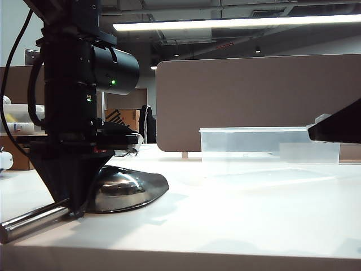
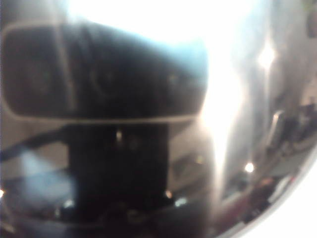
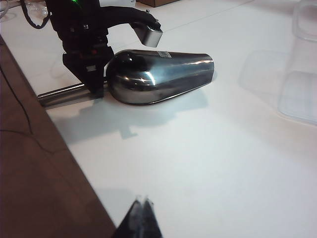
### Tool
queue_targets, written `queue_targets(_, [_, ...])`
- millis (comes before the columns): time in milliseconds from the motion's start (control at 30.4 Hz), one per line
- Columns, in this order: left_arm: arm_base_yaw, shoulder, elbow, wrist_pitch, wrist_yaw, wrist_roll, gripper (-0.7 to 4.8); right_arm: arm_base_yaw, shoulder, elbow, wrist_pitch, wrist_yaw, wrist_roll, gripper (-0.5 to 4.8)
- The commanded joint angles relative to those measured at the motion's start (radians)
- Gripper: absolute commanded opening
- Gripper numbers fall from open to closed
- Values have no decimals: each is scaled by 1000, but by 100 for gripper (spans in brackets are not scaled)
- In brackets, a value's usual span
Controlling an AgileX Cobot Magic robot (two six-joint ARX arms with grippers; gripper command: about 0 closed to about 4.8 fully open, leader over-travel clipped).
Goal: Pick up the metal ice scoop from the table and place it inside the transparent plastic box.
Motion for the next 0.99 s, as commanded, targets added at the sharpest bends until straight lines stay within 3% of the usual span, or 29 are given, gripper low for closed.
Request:
queue_targets(33, [-3, 30, -23, -2, 27, 11, -5, 1, 0, 1, 14, -2, -2, -1])
queue_targets(790, [-7, -147, -19, 19, -128, 85, -5, -35, -1, 1, 14, 1, -2, -1])
queue_targets(987, [-7, -151, 148, -77, -137, 138, -5, -36, -1, 1, 14, 1, -2, -1])
